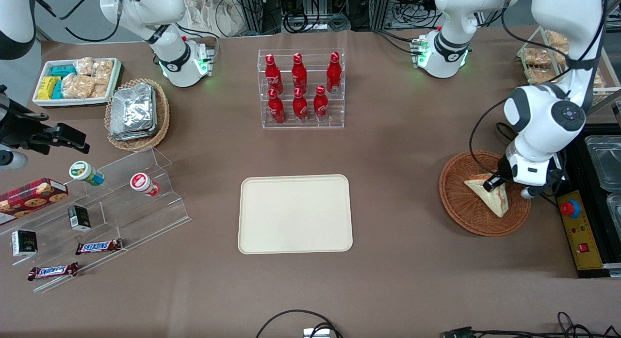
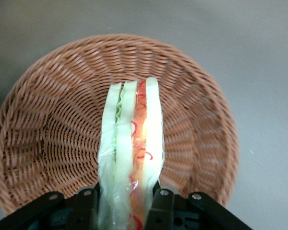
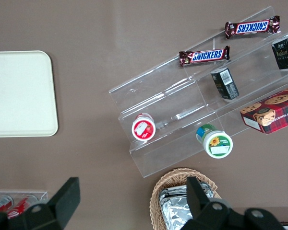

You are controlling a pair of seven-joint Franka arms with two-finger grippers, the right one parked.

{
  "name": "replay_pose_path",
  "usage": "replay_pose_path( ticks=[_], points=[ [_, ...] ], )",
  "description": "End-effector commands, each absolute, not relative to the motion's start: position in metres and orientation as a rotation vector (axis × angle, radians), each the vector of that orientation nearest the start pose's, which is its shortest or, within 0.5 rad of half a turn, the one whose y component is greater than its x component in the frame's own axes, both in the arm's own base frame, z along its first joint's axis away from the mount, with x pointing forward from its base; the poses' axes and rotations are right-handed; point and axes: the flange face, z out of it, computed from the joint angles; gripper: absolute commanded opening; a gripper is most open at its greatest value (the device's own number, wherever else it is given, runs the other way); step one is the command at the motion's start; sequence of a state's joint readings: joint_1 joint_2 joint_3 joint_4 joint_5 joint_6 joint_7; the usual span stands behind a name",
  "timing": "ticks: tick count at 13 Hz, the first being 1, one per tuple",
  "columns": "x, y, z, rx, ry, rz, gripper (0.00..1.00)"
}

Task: Place sandwich from basket to tray
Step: 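Lower the left gripper and close it on the wrapped sandwich, then lift the sandwich and carry it with the left gripper to the tray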

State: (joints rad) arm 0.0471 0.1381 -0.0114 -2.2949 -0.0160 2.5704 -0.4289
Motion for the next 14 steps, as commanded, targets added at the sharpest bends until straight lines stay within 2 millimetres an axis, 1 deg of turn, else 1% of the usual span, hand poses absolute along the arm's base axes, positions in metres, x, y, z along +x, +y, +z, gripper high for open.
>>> replay_pose_path(
  ticks=[1,3,4,6,7,8,9,10,12,13,14],
  points=[
    [0.544,-0.001,0.346,-3.113,-0.439,-0.167,0.17],
    [0.556,-0.025,0.374,-3.131,-0.247,-0.083,0.17],
    [0.561,-0.043,0.388,-3.136,-0.182,-0.069,0.17],
    [0.567,-0.081,0.409,-3.15,-0.085,-0.095,0.17],
    [0.571,-0.095,0.42,-3.155,-0.055,-0.109,0.17],
    [0.575,-0.105,0.425,-3.162,-0.036,-0.106,0.17],
    [0.58,-0.119,0.435,-3.17,-0.037,-0.117,0.17],
    [0.587,-0.132,0.442,-3.179,-0.094,-0.115,0.17],
    [0.598,-0.168,0.451,-3.168,-0.119,-0.098,0.17],
    [0.603,-0.188,0.454,-3.149,-0.154,-0.096,0.17],
    [0.607,-0.204,0.457,-3.136,-0.176,-0.096,0.17]
  ],
)
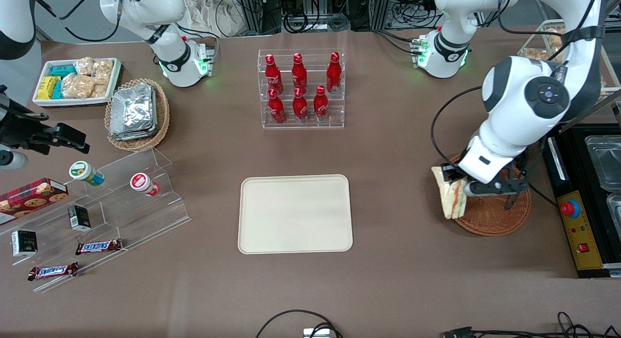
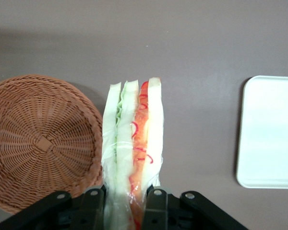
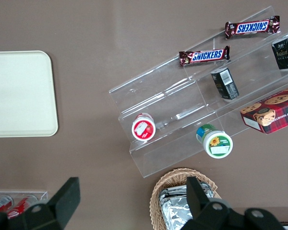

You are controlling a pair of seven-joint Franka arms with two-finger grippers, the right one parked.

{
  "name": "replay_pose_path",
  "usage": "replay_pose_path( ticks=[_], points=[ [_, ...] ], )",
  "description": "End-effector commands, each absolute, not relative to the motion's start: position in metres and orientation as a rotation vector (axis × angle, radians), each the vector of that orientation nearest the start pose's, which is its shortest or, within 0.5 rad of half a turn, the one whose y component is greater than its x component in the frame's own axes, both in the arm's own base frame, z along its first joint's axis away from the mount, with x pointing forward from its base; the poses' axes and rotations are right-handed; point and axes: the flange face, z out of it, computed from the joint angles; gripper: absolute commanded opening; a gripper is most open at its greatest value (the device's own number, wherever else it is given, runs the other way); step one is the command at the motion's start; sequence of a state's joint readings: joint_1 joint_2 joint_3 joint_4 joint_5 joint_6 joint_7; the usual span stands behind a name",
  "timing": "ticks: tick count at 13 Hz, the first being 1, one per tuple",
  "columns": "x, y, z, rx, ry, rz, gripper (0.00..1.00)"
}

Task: Place sandwich from basket to tray
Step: 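Lift the sandwich and carry it with the left gripper to the tray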

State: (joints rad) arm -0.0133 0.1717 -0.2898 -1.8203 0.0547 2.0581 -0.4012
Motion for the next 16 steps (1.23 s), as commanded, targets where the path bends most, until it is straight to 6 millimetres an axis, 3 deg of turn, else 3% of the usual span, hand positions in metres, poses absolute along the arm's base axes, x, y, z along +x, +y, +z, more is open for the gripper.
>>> replay_pose_path(
  ticks=[1,9,13,16],
  points=[
    [0.611,-0.222,0.458,-3.142,-0.175,-0.096,0.17],
    [0.615,-0.33,0.451,-3.187,-0.065,-0.134,0.17],
    [0.613,-0.375,0.423,-3.167,-0.014,-0.138,0.17],
    [0.609,-0.413,0.391,-3.18,-0.046,-0.1,0.17]
  ],
)
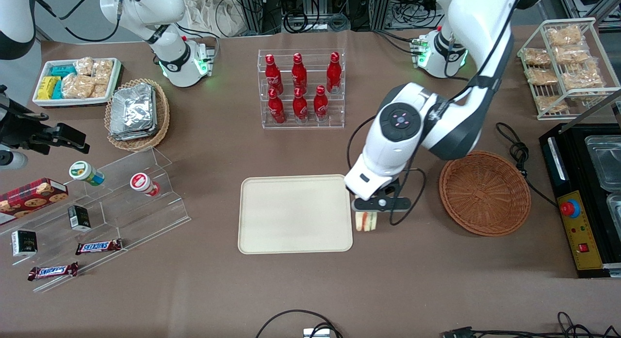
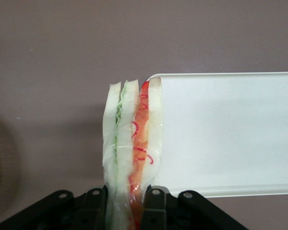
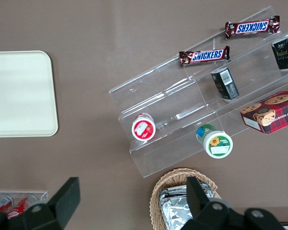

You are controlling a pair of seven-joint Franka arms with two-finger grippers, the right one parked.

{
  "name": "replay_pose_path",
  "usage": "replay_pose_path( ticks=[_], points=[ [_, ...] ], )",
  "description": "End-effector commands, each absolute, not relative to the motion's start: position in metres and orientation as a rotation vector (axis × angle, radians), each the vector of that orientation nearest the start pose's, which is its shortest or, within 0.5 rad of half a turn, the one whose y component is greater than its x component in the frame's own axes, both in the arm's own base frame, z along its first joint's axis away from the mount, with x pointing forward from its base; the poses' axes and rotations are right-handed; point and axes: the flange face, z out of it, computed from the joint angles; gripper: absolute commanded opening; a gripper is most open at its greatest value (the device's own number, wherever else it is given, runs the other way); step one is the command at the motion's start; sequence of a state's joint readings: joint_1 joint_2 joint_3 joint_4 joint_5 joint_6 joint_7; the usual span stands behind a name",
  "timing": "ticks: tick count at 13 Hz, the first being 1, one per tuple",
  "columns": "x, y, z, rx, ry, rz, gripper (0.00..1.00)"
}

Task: Place sandwich from basket to tray
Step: 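Lift the sandwich and carry it with the left gripper to the tray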

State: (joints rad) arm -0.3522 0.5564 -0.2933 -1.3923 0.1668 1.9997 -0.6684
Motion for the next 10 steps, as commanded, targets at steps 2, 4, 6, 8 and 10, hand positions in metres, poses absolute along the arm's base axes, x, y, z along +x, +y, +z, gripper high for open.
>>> replay_pose_path(
  ticks=[2,4,6,8,10],
  points=[
    [0.603,-0.432,0.363,-3.177,-0.057,-0.063,0.18],
    [0.599,-0.447,0.338,-3.175,-0.066,-0.111,0.18],
    [0.596,-0.456,0.308,-3.173,-0.043,-0.09,0.18],
    [0.588,-0.468,0.288,-3.177,-0.019,-0.078,0.18],
    [0.585,-0.47,0.273,-3.169,-0.009,-0.05,0.19]
  ],
)
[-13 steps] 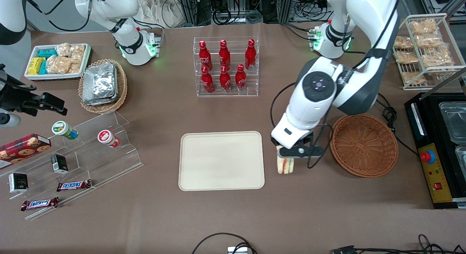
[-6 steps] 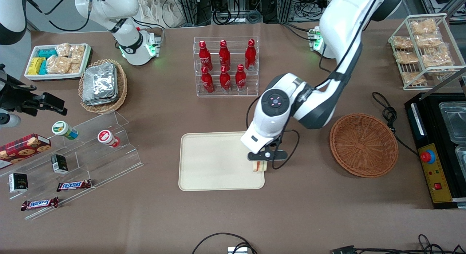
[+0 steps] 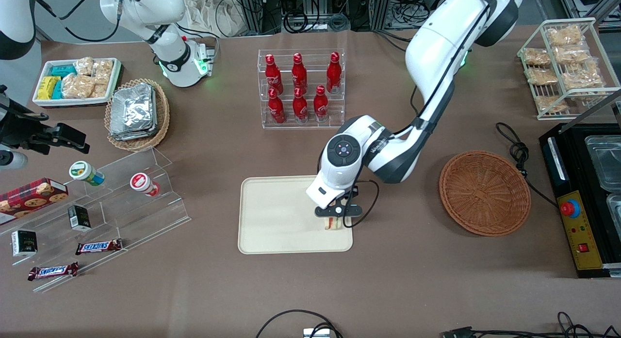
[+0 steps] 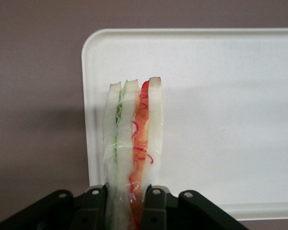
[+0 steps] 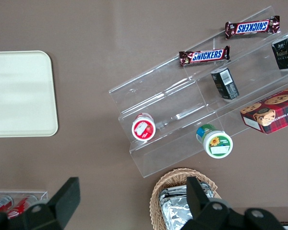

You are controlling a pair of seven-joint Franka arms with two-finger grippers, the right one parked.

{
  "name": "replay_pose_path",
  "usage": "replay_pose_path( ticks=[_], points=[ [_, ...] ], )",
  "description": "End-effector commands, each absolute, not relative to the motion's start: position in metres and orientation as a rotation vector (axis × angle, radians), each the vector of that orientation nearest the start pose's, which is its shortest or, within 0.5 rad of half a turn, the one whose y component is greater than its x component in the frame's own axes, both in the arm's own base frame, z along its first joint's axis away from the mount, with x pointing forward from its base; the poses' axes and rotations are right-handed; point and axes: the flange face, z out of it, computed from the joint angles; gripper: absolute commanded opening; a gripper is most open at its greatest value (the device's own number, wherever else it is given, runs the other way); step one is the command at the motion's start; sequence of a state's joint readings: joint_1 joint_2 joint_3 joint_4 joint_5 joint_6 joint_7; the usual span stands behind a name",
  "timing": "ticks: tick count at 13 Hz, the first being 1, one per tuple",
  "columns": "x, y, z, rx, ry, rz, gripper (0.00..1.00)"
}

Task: Place sandwich from basket to tray
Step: 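Lift the sandwich and carry it with the left gripper to the tray, then lower the sandwich onto the tray and open the left gripper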

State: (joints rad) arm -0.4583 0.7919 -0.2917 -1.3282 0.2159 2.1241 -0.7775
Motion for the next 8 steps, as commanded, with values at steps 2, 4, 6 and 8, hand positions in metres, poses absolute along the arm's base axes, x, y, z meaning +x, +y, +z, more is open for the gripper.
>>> replay_pose_path(
  ticks=[2,4,6,8],
  points=[
    [0.584,-0.47,0.262,-3.152,0.018,-0.043,0.23],
    [0.577,-0.477,0.252,-3.13,0.06,-0.048,0.23],
    [0.573,-0.48,0.244,-3.126,0.073,-0.039,0.23],
    [0.572,-0.48,0.235,-3.106,0.093,-0.047,0.26]
  ],
)
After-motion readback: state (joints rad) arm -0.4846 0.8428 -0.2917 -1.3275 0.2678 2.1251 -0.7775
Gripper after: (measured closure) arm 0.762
